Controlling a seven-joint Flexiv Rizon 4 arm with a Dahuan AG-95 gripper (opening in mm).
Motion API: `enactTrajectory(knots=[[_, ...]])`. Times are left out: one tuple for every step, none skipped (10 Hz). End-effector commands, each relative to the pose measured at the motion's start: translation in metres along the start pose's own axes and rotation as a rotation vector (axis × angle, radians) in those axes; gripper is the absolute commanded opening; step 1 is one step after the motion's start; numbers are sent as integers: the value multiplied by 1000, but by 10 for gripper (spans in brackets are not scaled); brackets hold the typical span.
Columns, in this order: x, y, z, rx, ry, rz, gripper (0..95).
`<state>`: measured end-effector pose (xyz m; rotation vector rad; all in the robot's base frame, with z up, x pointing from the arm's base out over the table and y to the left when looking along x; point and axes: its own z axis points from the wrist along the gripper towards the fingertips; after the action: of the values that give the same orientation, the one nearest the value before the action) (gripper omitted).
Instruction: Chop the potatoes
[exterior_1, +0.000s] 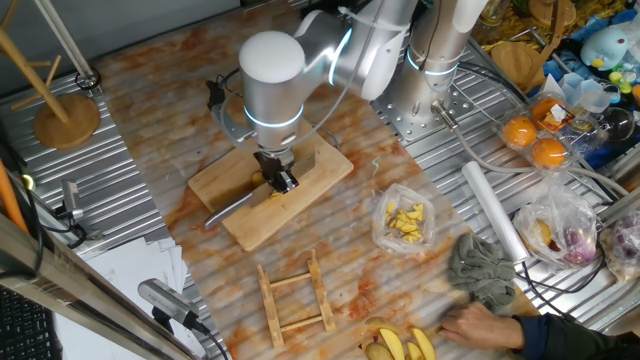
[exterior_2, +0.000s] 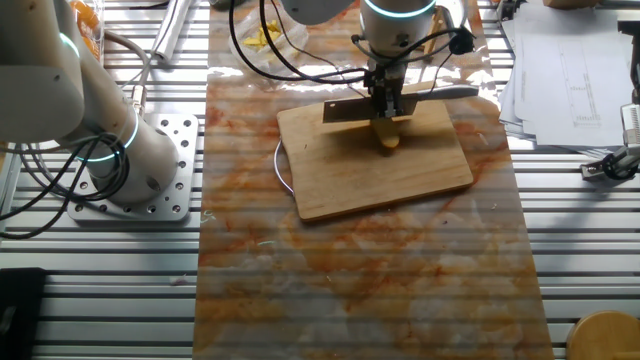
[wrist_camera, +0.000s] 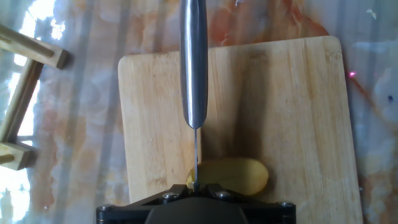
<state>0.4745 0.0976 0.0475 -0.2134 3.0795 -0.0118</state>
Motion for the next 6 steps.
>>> enactTrajectory(knots=[[1, -1, 42, 3, 4, -11, 0], [1, -1, 41, -12, 2, -8, 0], [1, -1, 39, -13, 2, -9, 0], [1, -2, 31, -19, -1, -9, 0], [1, -2, 24, -27, -1, -6, 0], [1, -3, 19, -27, -2, -12, 0]])
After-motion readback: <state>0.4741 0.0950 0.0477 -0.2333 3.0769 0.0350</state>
